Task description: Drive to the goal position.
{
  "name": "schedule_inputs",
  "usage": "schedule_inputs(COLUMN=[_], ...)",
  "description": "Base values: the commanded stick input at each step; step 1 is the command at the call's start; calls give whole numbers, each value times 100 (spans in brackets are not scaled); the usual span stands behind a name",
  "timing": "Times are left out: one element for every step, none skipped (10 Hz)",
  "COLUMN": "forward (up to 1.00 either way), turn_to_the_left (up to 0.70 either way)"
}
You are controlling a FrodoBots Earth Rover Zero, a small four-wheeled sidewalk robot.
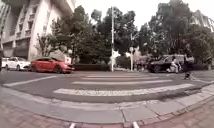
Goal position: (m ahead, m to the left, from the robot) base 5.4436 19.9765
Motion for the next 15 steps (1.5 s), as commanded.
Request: schedule_inputs(forward=[0, 0, 0, 0, 0, 0, 0, 0, 0, 0, 0, 0, 0, 29, 42], turn_to_the_left=[45, 45, 45, 45, 45, 45, 45, 45, 45, 45, 45, 33, 5, 0, 0])
